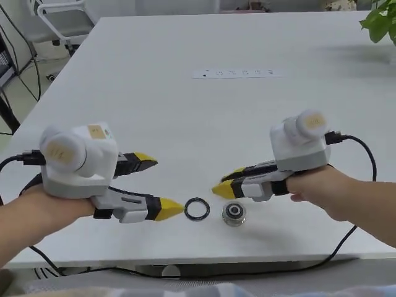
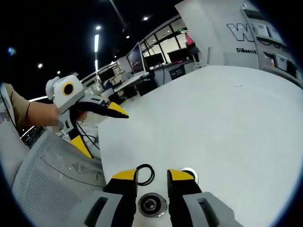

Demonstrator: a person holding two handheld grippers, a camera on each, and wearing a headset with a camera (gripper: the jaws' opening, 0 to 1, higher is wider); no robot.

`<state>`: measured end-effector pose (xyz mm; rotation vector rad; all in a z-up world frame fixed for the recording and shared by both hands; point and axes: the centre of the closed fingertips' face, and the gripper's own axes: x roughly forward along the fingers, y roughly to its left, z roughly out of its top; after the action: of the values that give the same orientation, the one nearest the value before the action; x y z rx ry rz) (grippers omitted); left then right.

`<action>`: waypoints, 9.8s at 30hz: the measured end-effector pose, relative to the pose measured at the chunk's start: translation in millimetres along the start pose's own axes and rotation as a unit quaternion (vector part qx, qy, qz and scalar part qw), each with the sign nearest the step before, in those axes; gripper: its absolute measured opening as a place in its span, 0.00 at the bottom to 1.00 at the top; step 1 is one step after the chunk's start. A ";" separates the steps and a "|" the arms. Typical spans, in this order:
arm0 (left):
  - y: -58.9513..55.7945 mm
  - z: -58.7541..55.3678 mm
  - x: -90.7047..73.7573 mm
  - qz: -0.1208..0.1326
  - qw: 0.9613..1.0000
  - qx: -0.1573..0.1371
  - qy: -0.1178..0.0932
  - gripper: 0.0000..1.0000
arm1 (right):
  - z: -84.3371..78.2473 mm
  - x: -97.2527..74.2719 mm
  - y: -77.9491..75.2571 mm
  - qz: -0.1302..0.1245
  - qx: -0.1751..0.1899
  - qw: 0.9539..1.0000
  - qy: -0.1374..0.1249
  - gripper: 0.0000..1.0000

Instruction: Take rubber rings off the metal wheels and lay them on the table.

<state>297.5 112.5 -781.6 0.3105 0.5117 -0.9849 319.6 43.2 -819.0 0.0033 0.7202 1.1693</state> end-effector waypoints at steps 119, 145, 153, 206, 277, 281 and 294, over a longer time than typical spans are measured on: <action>-13.0 10.8 133.0 -0.076 0.995 0.042 0.046 0.14 | -35.1 -1.2 -44.9 -0.015 -0.098 0.995 0.029 0.18; -12.3 8.9 133.7 -0.072 0.996 0.033 0.041 0.14 | -41.2 -6.1 -51.1 -0.022 -0.081 0.996 0.031 0.03; -10.3 7.7 134.6 -0.067 0.996 0.035 0.042 0.14 | -39.5 -4.7 -57.9 -0.031 -0.041 0.998 0.029 0.00; -11.0 5.6 134.2 -0.035 0.997 0.043 0.056 0.12 | -16.8 -10.4 -42.2 -0.009 0.101 0.994 -0.031 0.00; -15.9 9.0 127.2 -0.055 0.996 0.047 0.056 0.18 | -17.6 -17.2 -37.9 0.006 0.101 0.994 -0.046 0.00; -16.5 10.0 121.5 -0.057 0.996 0.049 0.054 0.20 | -14.5 -18.5 -38.7 0.006 0.101 0.994 -0.050 0.00; -19.0 17.5 92.7 -0.063 0.996 0.047 0.030 0.31 | -4.9 -20.5 -34.1 0.015 0.099 0.993 -0.059 0.00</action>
<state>327.6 28.5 -817.5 0.3978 0.5456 -1.1274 341.5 10.1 -824.6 0.2487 0.7296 1.1133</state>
